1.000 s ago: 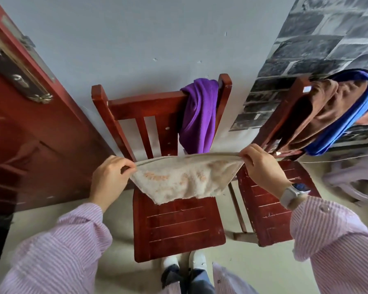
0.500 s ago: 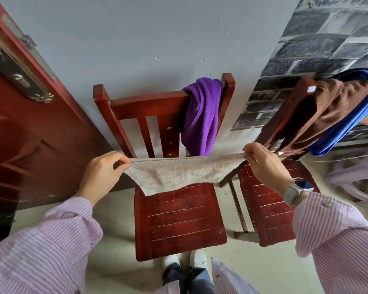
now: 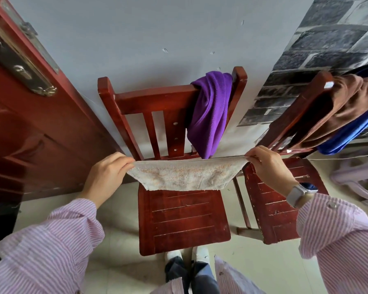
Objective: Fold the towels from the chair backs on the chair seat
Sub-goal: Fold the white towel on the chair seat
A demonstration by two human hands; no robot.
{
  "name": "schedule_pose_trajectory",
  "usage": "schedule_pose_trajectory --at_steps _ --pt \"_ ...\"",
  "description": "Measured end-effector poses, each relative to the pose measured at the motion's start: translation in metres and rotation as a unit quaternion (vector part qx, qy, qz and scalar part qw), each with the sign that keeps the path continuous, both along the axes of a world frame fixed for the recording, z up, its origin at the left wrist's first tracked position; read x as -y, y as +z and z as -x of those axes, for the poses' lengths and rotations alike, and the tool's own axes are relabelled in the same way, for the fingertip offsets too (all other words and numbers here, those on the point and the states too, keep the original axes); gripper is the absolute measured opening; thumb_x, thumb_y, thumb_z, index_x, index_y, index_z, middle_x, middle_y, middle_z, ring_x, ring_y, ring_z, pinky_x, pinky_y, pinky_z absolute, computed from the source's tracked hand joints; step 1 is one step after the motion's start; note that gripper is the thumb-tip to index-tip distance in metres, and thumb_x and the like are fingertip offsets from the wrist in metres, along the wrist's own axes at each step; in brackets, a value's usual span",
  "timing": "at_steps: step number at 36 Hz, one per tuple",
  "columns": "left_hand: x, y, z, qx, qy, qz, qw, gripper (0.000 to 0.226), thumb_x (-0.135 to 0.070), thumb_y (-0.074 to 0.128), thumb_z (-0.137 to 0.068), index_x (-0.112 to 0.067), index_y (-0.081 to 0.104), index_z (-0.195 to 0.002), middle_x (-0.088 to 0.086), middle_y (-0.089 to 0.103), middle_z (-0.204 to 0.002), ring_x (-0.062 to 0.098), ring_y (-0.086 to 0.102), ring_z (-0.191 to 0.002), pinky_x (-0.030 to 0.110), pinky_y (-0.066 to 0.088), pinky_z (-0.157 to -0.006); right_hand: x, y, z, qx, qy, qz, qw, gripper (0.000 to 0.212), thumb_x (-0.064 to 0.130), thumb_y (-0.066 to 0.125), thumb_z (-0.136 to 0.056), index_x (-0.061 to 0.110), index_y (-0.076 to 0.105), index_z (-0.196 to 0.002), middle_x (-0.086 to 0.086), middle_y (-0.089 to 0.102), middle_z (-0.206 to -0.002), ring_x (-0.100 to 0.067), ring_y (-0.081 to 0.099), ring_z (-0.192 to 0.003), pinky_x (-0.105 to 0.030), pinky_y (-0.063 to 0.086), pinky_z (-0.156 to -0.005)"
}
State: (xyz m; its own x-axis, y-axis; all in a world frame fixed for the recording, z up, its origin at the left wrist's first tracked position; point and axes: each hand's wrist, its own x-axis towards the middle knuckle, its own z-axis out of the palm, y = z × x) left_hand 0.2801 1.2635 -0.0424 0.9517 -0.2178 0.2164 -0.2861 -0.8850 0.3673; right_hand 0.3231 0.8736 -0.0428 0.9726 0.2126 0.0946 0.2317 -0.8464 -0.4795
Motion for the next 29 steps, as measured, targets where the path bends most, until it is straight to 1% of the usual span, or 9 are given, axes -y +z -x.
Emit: schedule_pose_trajectory --at_steps 3,6,9,12,16,20,23,27,29 --pt "0.002 0.0 0.004 -0.004 -0.001 -0.013 1.0 0.013 0.005 0.068 -0.075 0.001 0.069 -0.088 0.011 0.066 -0.081 0.025 0.064 -0.057 0.032 0.054 -0.053 -0.001 -0.005 -0.001 0.006 0.005 0.01 1.0 0.011 -0.003 0.054 -0.087 -0.004 0.063 -0.091 -0.015 0.062 -0.087 -0.029 0.061 -0.071 -0.029 0.047 -0.066" --pt "0.004 -0.005 0.007 -0.029 0.0 0.011 1.0 0.016 0.01 0.064 -0.076 0.003 0.068 -0.09 0.013 0.063 -0.081 0.023 0.058 -0.05 0.03 0.052 -0.053 -0.003 -0.012 -0.003 0.016 0.0 0.014 1.0 0.016 -0.008 0.051 -0.086 -0.004 0.063 -0.095 -0.016 0.062 -0.09 -0.03 0.061 -0.075 -0.032 0.048 -0.068" --pt "0.004 -0.014 0.007 -0.095 0.058 0.113 0.987 0.018 0.003 0.057 -0.085 0.001 0.068 -0.099 0.007 0.058 -0.085 0.014 0.052 -0.052 0.014 0.045 -0.056 -0.006 -0.018 -0.004 0.013 -0.019 0.013 1.0 0.023 -0.014 0.048 -0.083 -0.003 0.062 -0.096 -0.016 0.06 -0.09 -0.028 0.058 -0.073 -0.03 0.044 -0.067" --pt "0.008 -0.021 0.009 -0.134 0.096 0.187 0.969 0.022 0.0 0.057 -0.086 -0.001 0.067 -0.105 0.004 0.058 -0.086 0.017 0.059 -0.056 0.009 0.048 -0.061 -0.008 -0.023 -0.005 -0.002 -0.057 -0.016 0.998 0.027 -0.017 0.045 -0.081 -0.004 0.063 -0.097 -0.017 0.058 -0.092 -0.027 0.056 -0.073 -0.034 0.047 -0.069" --pt "0.011 -0.027 0.013 -0.184 0.116 0.235 0.947 0.025 -0.002 0.059 -0.085 -0.009 0.066 -0.108 -0.01 0.055 -0.093 0.016 0.064 -0.064 0.006 0.045 -0.064 -0.008 -0.03 -0.006 -0.027 -0.096 -0.053 0.994 0.026 -0.013 0.047 -0.084 -0.003 0.065 -0.1 -0.018 0.06 -0.1 -0.031 0.06 -0.088 -0.037 0.05 -0.084" --pt "0.009 -0.031 0.015 -0.21 0.126 0.249 0.937 0.029 -0.002 0.06 -0.084 -0.011 0.065 -0.111 -0.013 0.054 -0.099 0.015 0.066 -0.07 0.005 0.045 -0.069 -0.01 -0.031 -0.004 -0.054 -0.123 -0.076 0.988 0.024 -0.01 0.048 -0.085 -0.001 0.065 -0.099 -0.015 0.06 -0.103 -0.028 0.06 -0.093 -0.031 0.046 -0.088" --pt "0.009 -0.032 0.015 -0.212 0.124 0.252 0.936 0.032 -0.002 0.061 -0.083 -0.011 0.063 -0.114 -0.009 0.055 -0.1 0.014 0.067 -0.074 0.005 0.046 -0.074 -0.009 -0.031 -0.003 -0.064 -0.133 -0.086 0.985 0.024 -0.01 0.048 -0.085 -0.001 0.065 -0.099 -0.015 0.06 -0.101 -0.03 0.061 -0.091 -0.035 0.048 -0.088" --pt "0.01 -0.032 0.015 -0.173 0.111 0.212 0.955 0.03 -0.001 0.06 -0.084 -0.007 0.064 -0.113 -0.003 0.058 -0.097 0.012 0.064 -0.074 0.003 0.044 -0.071 -0.009 -0.031 -0.003 -0.06 -0.129 -0.087 0.986 0.024 -0.011 0.047 -0.084 -0.001 0.065 -0.097 -0.014 0.06 -0.099 -0.031 0.061 -0.088 -0.042 0.05 -0.087" --pt "0.01 -0.032 0.015 -0.13 0.089 0.169 0.973 0.027 0.0 0.06 -0.084 -0.003 0.065 -0.11 0.006 0.062 -0.096 0.014 0.062 -0.069 0.01 0.047 -0.069 -0.009 -0.031 -0.002 -0.053 -0.123 -0.082 0.988 0.023 -0.011 0.047 -0.084 -0.002 0.065 -0.095 -0.015 0.06 -0.098 -0.031 0.061 -0.087 -0.042 0.05 -0.085"
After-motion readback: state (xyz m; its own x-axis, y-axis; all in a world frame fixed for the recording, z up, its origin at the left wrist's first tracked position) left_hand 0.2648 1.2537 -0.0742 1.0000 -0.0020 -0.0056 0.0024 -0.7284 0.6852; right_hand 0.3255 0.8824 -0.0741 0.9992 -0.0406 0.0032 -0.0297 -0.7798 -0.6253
